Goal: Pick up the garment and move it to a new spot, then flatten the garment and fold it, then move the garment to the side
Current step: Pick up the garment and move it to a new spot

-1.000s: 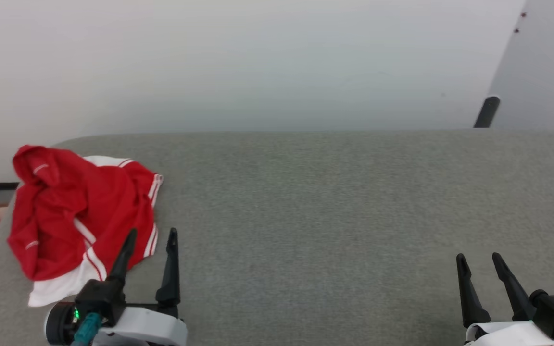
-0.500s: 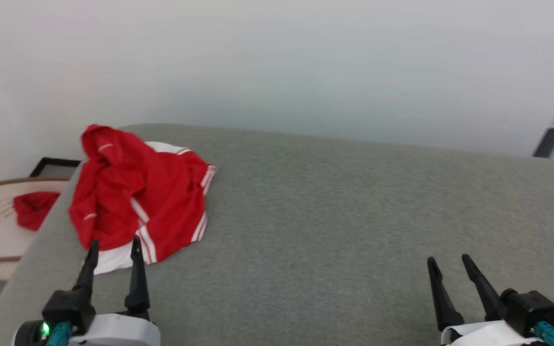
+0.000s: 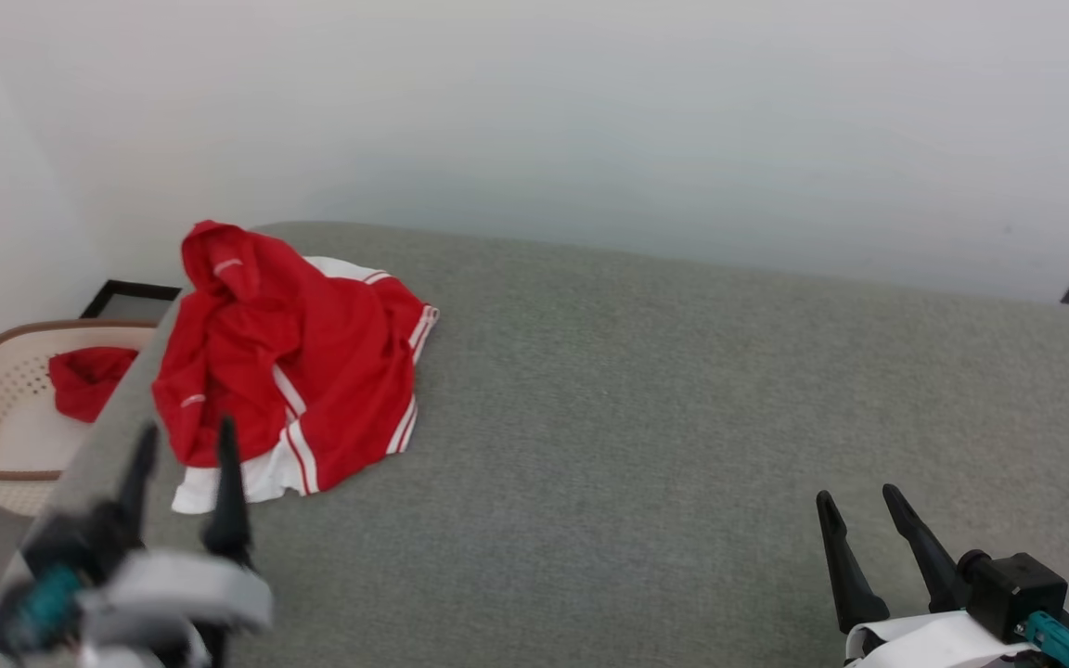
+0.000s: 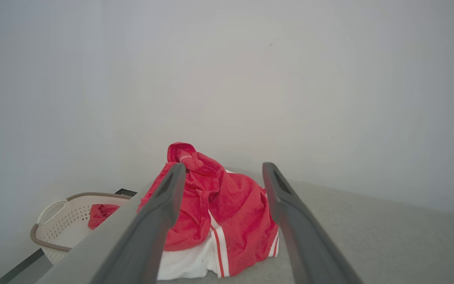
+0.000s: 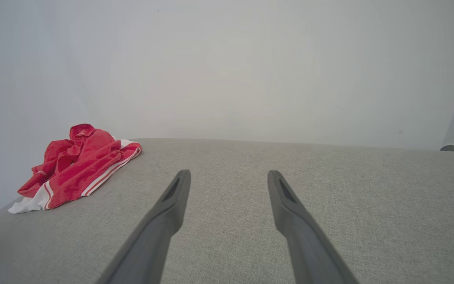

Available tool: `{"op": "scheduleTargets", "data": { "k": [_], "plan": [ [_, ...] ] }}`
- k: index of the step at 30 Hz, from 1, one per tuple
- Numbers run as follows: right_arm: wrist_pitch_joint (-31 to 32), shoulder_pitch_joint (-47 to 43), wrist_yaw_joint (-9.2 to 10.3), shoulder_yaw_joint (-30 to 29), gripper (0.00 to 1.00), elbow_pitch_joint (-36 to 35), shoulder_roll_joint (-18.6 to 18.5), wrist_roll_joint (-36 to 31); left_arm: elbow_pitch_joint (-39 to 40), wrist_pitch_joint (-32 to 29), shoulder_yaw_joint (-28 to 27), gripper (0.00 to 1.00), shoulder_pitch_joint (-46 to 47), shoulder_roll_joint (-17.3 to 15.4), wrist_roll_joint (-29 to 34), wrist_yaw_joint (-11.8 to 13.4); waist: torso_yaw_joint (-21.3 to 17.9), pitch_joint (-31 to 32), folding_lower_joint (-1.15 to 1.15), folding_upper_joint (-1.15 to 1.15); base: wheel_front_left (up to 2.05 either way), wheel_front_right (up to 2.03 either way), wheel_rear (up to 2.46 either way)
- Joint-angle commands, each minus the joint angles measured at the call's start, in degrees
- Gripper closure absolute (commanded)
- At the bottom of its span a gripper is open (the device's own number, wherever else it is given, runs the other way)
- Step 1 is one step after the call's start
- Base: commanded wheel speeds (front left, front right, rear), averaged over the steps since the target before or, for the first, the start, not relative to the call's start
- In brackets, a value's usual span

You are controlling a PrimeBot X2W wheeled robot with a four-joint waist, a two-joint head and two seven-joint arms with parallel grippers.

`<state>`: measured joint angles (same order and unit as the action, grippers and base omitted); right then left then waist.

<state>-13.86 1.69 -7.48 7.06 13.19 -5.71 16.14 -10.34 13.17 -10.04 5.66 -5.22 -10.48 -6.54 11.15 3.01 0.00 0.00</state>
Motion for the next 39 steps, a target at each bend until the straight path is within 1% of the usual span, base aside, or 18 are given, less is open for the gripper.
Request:
{"op": "scheduleTargets", "data": {
  "k": [1, 3, 7, 9, 10, 11, 12, 16, 22, 25, 29, 37, 39],
  "plan": [
    [-0.1, 0.7, -0.02, 0.0, 0.00, 0.1, -0.3, 0.1, -0.6, -2.4, -0.2, 0.00, 3.3, -2.3, -2.4, -0.5, -1.6, -1.4, 0.00, 0.00, 0.00, 0.00, 0.00],
    [0.0, 1.0, -0.02, 0.0, 0.00, -0.2, -0.4, 0.0, -1.1, -6.4, -0.2, 0.00, 6.2, -4.2, -5.6, -0.8, -2.5, -2.5, 0.00, 0.00, 0.00, 0.00, 0.00],
    [0.0, 2.0, -0.02, -0.1, 0.00, -0.6, -0.8, -0.3, -2.8, -16.1, 0.4, 0.00, 12.7, -9.5, -11.7, -1.0, -4.7, -5.3, 0.00, 0.00, 0.00, 0.00, 0.00],
    [-0.1, 2.7, -0.02, -0.1, 0.00, -0.8, -1.0, -0.3, -3.6, -20.7, 1.7, 0.00, 16.1, -12.3, -15.0, -1.0, -5.7, -6.7, 0.00, 0.00, 0.00, 0.00, 0.00],
    [-0.1, 2.9, -0.02, -0.1, 0.00, -0.9, -1.1, -0.3, -4.0, -22.7, 2.4, 0.00, 17.6, -14.0, -16.1, -1.0, -6.2, -7.5, 0.00, 0.00, 0.00, 0.00, 0.00],
    [-0.1, 2.9, -0.02, -0.1, 0.00, -0.9, -1.1, -0.3, -4.0, -22.7, 2.4, 0.00, 17.6, -14.0, -16.1, -1.0, -6.2, -7.5, 0.00, 0.00, 0.00, 0.00, 0.00],
    [-0.2, 3.3, -0.02, 0.0, 0.00, -1.0, -1.1, -0.4, -4.7, -25.0, 2.9, 0.00, 18.9, -15.8, -17.3, -1.0, -6.8, -8.3, 0.00, 0.00, 0.00, 0.00, 0.00],
    [-0.3, 4.7, -0.02, -0.1, 0.00, -1.9, -1.3, -0.6, -7.3, -33.3, 5.2, 0.00, 24.9, -20.7, -21.8, -1.0, -8.7, -12.1, 0.00, 0.00, 0.00, 0.00, 0.00],
    [-0.5, 7.0, -0.02, -0.1, 0.00, -3.9, -1.5, -1.2, -12.0, -44.2, 8.1, 0.00, 32.8, -25.7, -25.2, -1.0, -10.9, -18.9, 0.00, 0.00, 0.00, 0.00, 0.00],
    [-0.5, 8.2, -0.02, 0.2, 0.00, -4.8, -1.5, -1.4, -14.9, -49.2, 8.7, 0.00, 36.4, -27.2, -26.0, -0.5, -12.1, -22.0, 0.00, 0.00, 0.00, 0.00, 0.00],
    [-0.6, 9.5, -0.02, 0.4, 0.00, -5.8, -1.4, -1.4, -18.9, -54.1, 9.7, 0.00, 40.5, -29.0, -25.7, 0.4, -13.5, -25.1, 0.00, 0.00, 0.00, 0.00, 0.00],
    [-0.5, 10.7, -0.02, 0.7, 0.00, -7.8, -0.8, -1.8, -26.8, -62.4, 12.1, 0.00, 44.9, -30.8, -24.4, 3.1, -14.9, -28.3, 0.00, 0.00, 0.00, 0.00, 0.00],
    [-0.2, 10.9, -0.02, 0.6, 0.00, -8.3, -0.8, -1.8, -28.2, -64.1, 12.8, 0.00, 45.3, -31.0, -24.0, 3.4, -15.1, -28.8, 0.00, 0.00, 0.00, 0.00, 0.00]
  ]
}}
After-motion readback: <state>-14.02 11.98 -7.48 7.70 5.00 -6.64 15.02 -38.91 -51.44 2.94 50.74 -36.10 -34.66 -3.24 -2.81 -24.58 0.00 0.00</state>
